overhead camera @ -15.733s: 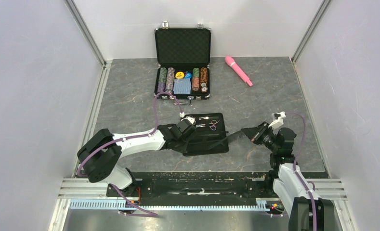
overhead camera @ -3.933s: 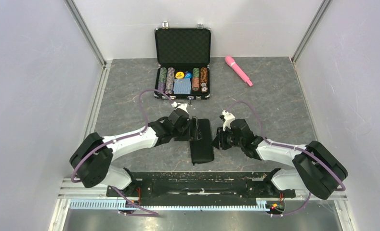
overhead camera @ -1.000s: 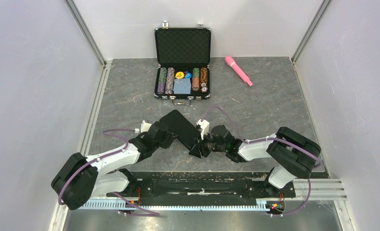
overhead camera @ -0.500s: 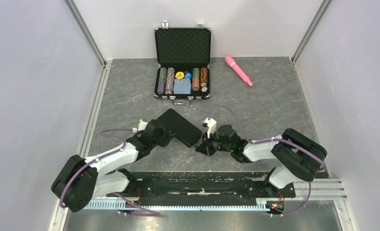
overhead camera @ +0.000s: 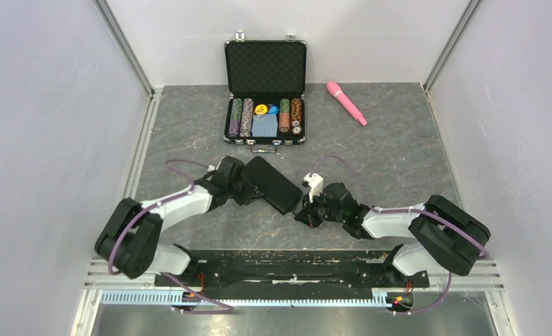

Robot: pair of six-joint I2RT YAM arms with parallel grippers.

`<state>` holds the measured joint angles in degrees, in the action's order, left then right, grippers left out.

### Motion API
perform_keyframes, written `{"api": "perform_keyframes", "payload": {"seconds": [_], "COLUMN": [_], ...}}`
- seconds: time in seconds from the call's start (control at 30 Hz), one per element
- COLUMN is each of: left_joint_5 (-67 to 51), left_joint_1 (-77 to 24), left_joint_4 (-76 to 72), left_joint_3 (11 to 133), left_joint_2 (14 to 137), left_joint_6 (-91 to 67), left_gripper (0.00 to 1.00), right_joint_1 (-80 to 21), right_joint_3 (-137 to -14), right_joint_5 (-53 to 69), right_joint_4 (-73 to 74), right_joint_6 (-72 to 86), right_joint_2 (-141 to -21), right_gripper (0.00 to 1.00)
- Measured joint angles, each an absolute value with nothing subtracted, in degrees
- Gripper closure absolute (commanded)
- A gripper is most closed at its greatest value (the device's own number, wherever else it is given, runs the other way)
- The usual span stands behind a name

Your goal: Sort the hair-cutting tools

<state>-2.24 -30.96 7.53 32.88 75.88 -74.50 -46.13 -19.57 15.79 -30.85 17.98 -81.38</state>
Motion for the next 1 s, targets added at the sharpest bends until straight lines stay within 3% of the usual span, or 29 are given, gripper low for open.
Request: {"api": "perform_keyframes", "payload": {"seconds": [0.1, 0.2, 0.33, 0.6, 1.0], "left_joint_5": [-3.4, -4.32, -5.13, -4.03, -6.26], "left_joint_1": [-30.87, -31.09, -32.25, -33.71, -36.64], "left_joint_4": [8.29, 8.27, 7.92, 9.41, 12.95], "left_joint_3": [36.6, 39.81, 42.65, 40.38, 37.3], "left_joint_2": [80.95, 85.38, 87.61, 78.48, 75.75], "left_joint_6": [-69.32, -65.06, -61.49, -60.53, -60.07], "left_gripper": [0.57, 0.27, 0.09, 0.11, 0.31], "right_joint_1": [-48.93, -52.12, -53.36, -53.43, -53.43], "right_joint_3": [-20.49, -21.19, -21.96, -26.02, -30.04], "right_joint_5": [15.42, 15.59, 15.79, 15.81, 16.21], "right_joint_4": [-27.64, -25.47, -24.27, -24.27, -24.91], "right_joint_6": [15.92, 14.76, 14.41, 15.81, 19.25], "right_joint_2": [-81.17, -81.14, -81.17, -84.62, -87.74], "right_gripper": [1.0, 1.0, 1.0, 1.0, 1.0]}}
